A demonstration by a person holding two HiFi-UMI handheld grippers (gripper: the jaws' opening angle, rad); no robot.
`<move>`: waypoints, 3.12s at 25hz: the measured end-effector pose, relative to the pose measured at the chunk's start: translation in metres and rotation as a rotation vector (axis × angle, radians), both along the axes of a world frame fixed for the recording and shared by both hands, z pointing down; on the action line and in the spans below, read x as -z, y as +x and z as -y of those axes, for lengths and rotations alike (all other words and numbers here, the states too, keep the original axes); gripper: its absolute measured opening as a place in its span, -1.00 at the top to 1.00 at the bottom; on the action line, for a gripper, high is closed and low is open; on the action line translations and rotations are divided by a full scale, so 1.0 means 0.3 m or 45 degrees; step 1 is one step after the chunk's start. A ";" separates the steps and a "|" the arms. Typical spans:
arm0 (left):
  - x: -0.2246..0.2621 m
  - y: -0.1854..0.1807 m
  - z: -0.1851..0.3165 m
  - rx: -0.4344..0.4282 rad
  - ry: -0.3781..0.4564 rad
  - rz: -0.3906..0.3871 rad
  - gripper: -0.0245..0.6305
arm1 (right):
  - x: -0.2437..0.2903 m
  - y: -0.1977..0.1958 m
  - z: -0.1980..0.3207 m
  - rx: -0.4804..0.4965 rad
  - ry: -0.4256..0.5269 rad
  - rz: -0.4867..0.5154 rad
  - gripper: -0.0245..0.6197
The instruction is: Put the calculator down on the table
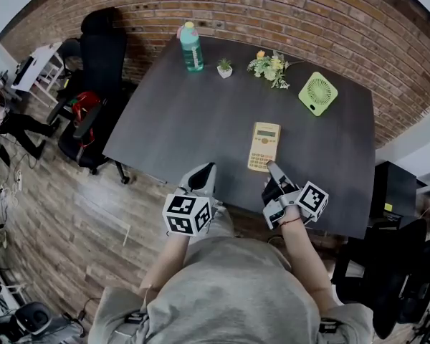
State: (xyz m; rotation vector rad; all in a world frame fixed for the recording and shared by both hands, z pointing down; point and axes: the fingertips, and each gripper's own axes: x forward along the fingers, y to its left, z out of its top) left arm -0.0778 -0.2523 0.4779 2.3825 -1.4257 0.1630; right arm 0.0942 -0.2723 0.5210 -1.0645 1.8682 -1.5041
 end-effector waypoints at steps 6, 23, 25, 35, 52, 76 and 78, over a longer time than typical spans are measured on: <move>-0.033 0.004 0.091 -0.036 -0.038 0.001 0.87 | -0.095 0.009 0.103 -0.019 -0.086 -0.067 0.69; -0.090 0.023 0.231 -0.067 -0.101 0.012 0.87 | -0.306 -0.001 0.284 -0.024 -0.313 -0.118 0.69; -0.093 0.024 0.238 -0.066 -0.105 0.011 0.87 | -0.323 -0.003 0.293 -0.023 -0.339 -0.131 0.69; -0.115 0.031 0.254 -0.079 -0.124 0.014 0.87 | -0.357 -0.007 0.318 -0.017 -0.366 -0.176 0.69; -0.125 0.029 0.249 -0.095 -0.137 0.004 0.87 | -0.389 0.015 0.327 -0.003 -0.384 -0.389 0.67; -0.138 0.026 0.251 -0.104 -0.151 -0.008 0.87 | -0.491 0.090 0.301 -0.018 -0.506 -0.644 0.62; -0.136 0.030 0.252 -0.106 -0.149 -0.008 0.87 | -0.491 0.090 0.300 -0.015 -0.505 -0.652 0.62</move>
